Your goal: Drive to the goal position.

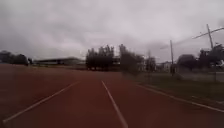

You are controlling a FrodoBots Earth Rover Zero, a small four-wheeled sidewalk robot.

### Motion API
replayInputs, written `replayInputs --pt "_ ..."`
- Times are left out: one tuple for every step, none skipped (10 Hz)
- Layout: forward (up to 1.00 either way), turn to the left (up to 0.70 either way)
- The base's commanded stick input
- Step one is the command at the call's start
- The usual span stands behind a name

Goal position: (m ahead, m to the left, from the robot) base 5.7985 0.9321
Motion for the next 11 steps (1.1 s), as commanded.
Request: replayInputs --pt "0.7 0.0" --pt "0.7 0.0" --pt "0.7 0.0" --pt "0.7 0.0" --pt "0.7 0.0" --pt "0.7 0.0" --pt "0.7 0.0" --pt "0.7 0.0" --pt "0.7 0.0" --pt "0.7 0.0" --pt "0.7 0.0"
